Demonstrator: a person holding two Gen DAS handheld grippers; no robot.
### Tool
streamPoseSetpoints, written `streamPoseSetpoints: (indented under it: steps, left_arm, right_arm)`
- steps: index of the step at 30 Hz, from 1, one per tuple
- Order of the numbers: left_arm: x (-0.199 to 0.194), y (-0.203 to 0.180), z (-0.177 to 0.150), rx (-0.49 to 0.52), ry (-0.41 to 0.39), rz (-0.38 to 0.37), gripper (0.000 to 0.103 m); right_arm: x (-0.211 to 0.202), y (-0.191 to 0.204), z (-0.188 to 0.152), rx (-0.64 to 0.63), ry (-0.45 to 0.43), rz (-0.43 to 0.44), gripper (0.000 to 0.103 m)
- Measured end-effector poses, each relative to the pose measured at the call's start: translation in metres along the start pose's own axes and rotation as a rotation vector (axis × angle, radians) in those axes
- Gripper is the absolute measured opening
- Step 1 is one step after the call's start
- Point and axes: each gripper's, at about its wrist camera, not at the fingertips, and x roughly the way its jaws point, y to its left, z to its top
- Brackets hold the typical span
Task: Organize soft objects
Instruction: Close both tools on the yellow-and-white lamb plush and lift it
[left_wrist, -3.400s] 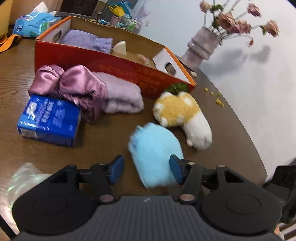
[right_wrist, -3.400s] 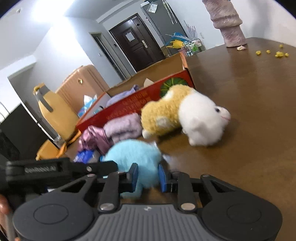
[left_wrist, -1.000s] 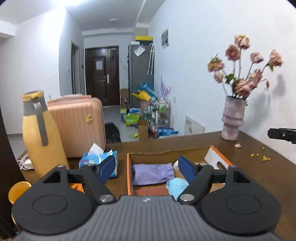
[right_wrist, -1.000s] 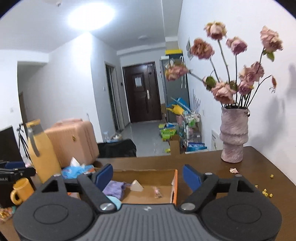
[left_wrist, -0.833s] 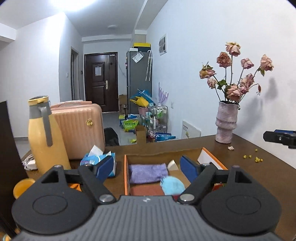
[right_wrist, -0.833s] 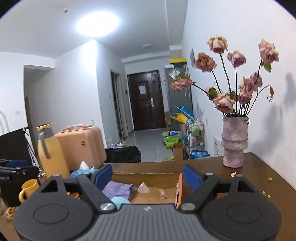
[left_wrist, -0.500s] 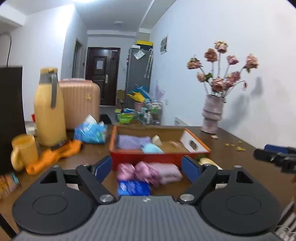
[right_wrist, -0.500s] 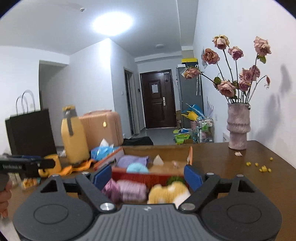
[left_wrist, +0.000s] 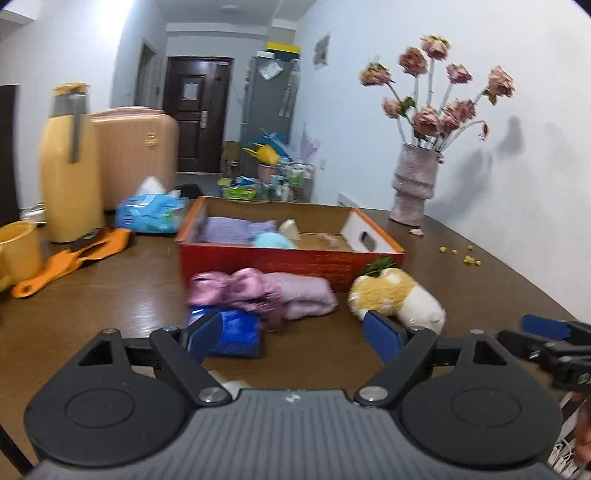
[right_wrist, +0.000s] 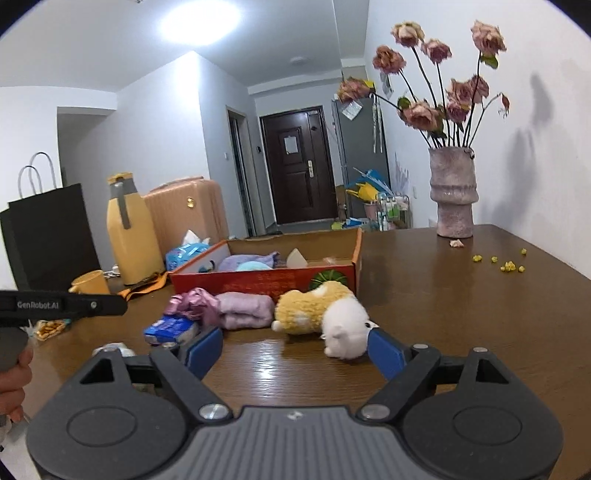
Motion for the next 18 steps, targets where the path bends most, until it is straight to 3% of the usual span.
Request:
streamPoseSetpoints:
  steps: [5,9,14,16,18]
  left_arm:
    - [0.065,-0.032,0.011,0.003,0.066,-0.052,0.084]
    - [0.116,-0.054,0.008,0.063,0.109,-0.064,0.082]
    - [0.157,-0.063,0.002,0.101,0.151,-0.09,0.081]
    - [0.166,-0.061,0.002,0.095,0.166,-0.103,0.081]
    - [0.17,-0.058,0.002,0.086,0.171,-0.105,0.081]
  right_arm:
    - [0.068,-0.027,0.003,0.03,0.113,-0.07,0.085]
    - [0.113,-0.038,0.004,-0.007,0.186,-0.12,0.083]
    - [0.142,-0.044,0.005,-0.023,0.22,-0.086,0.081]
    - [0.147,-0.046,0.005,-0.025,0.222,-0.058,0.064]
    - [0.146,-0.046,0.006,-0.015,0.218,-0.029,0.06]
